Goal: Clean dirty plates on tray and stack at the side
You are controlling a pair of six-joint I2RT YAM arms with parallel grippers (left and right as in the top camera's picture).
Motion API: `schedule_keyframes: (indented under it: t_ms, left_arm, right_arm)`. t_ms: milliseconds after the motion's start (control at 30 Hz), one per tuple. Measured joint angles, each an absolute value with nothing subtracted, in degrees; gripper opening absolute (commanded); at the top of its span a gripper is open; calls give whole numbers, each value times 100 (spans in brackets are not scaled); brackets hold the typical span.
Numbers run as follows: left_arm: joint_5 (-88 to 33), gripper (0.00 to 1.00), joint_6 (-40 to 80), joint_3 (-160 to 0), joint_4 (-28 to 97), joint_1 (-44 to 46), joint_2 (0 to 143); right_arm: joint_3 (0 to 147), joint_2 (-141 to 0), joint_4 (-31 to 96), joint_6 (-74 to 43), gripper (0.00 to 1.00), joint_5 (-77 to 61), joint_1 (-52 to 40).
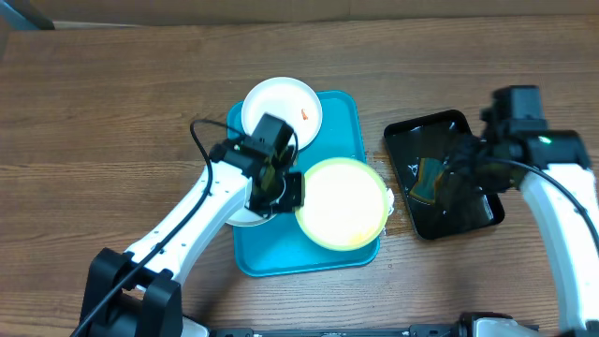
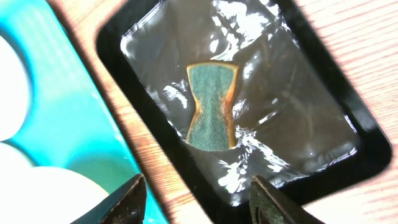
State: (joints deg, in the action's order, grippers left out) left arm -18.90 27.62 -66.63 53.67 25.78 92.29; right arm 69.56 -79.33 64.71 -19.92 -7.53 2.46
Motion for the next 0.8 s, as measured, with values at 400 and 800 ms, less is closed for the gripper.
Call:
schedule_keyframes:
  t_ms: [400, 800]
  left_arm:
    - [34, 4, 2703, -8329, 4670, 3439, 9229]
    - [1726, 4, 2847, -8383, 2593, 4678, 10103]
  right_arm:
    - [6960, -7625, 6980, -2191, 64, -1935, 2484]
    - [6960, -7625, 7172, -2209, 64, -2130, 2847]
